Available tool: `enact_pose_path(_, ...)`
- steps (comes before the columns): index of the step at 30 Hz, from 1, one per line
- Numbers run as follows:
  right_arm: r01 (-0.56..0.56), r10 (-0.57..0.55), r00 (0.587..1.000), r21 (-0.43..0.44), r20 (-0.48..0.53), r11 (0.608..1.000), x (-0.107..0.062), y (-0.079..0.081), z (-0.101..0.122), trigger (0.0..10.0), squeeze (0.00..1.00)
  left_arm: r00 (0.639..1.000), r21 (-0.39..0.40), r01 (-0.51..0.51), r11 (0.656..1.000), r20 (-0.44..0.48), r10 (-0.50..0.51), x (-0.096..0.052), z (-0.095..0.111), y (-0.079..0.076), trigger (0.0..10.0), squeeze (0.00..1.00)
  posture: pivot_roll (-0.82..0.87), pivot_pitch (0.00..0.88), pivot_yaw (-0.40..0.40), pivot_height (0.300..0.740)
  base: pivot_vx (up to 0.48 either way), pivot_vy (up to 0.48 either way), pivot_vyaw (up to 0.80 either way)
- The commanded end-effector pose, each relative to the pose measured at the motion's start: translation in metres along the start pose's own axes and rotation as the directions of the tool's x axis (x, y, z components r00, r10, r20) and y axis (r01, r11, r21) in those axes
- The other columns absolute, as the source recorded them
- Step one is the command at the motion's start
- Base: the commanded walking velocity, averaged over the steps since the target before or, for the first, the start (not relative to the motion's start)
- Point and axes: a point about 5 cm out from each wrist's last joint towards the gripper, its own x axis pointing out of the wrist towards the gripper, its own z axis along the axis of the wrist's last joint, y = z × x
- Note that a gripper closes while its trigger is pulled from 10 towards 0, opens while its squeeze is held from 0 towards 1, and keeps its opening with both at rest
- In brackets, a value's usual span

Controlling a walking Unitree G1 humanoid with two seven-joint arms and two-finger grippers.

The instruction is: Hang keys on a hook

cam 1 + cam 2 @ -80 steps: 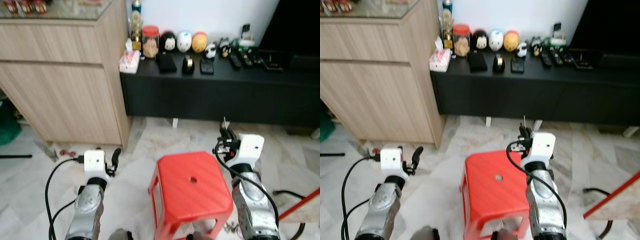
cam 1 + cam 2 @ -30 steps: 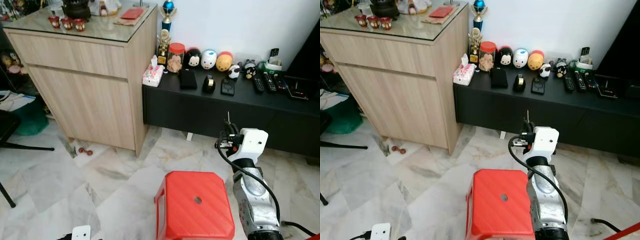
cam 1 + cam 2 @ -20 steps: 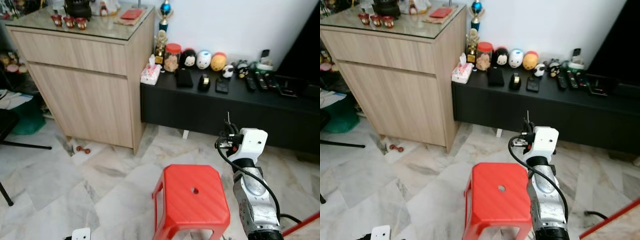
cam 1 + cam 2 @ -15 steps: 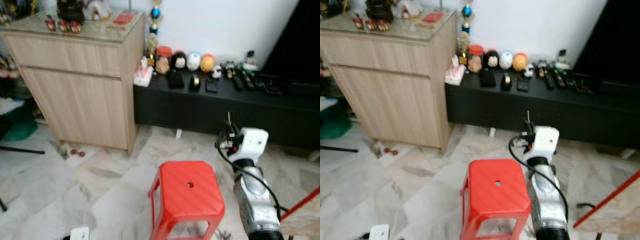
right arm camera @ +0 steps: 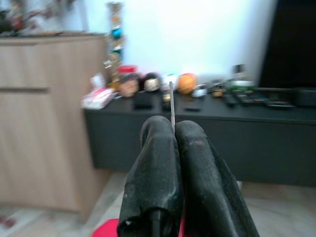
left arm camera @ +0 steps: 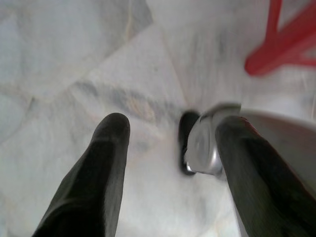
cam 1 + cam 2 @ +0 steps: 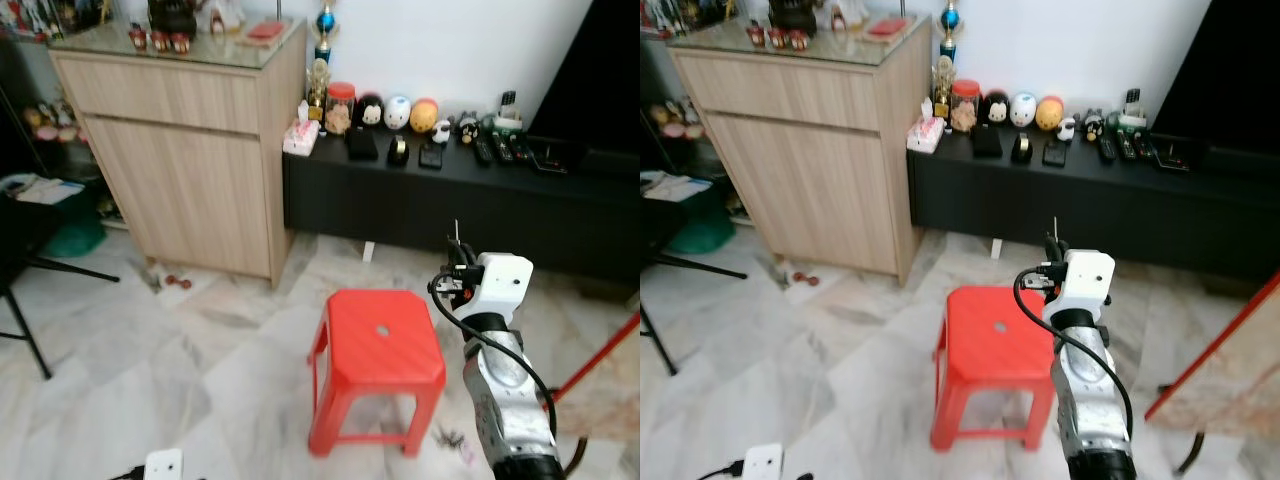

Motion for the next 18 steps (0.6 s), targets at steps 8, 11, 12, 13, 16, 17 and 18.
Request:
enact_pose_path(8,0.028,-0.027,0.999,-0.006,0.023,1.0,0.003,-0.0044,0.0061,10.0,0.0,0.998,0.043,-0.024,0.999,0.054,0.021,0.0038,0.0152,0.0031,10.0,0.0,-0.02,0.0,-0.073,0.74,0.0,-0.035,0.0)
enact_pose_path(11,0.032,-0.032,0.999,-0.006,0.024,0.999,0.003,-0.0049,0.0062,10.0,0.0,0.998,0.043,-0.025,0.999,0.056,0.023,0.0039,0.0157,0.0029,10.0,0.0,-0.02,0.0,-0.073,0.74,0.0,-0.301,0.0)
enact_pose_path(12,0.037,-0.037,0.999,-0.005,0.024,0.999,0.0029,-0.0053,0.0062,10.0,0.0,0.998,0.043,-0.024,0.999,0.056,0.022,0.004,0.0158,0.0025,10.0,0.0,-0.02,0.0,-0.074,0.74,0.0,-0.311,0.0)
enact_pose_path(13,0.042,-0.042,0.999,-0.002,0.025,0.999,0.0029,-0.0055,0.0063,10.0,0.0,0.998,0.043,-0.024,0.999,0.056,0.022,0.004,0.0158,0.0024,10.0,0.0,-0.02,0.0,-0.074,0.74,0.0,-0.311,0.0)
enact_pose_path(16,0.047,-0.047,0.999,0.002,0.025,0.999,0.0029,-0.0058,0.0065,10.0,0.0,0.998,0.044,-0.025,0.999,0.055,0.023,0.0041,0.0159,0.0023,10.0,0.0,-0.02,0.0,-0.074,0.74,0.0,-0.312,0.0)
enact_pose_path(17,0.049,-0.049,0.998,0.004,0.025,0.999,0.003,-0.006,0.0064,10.0,0.0,0.998,0.044,-0.025,0.999,0.054,0.022,0.0041,0.0158,0.0022,10.0,0.0,-0.02,0.0,-0.074,0.74,0.0,-0.311,0.0)
enact_pose_path(18,0.053,-0.053,0.998,0.005,0.023,0.999,0.0034,-0.0066,0.0062,10.0,0.0,0.998,0.045,-0.025,0.999,0.054,0.022,0.004,0.0157,0.0021,10.0,0.0,-0.02,0.0,-0.074,0.74,0.0,-0.311,0.0)
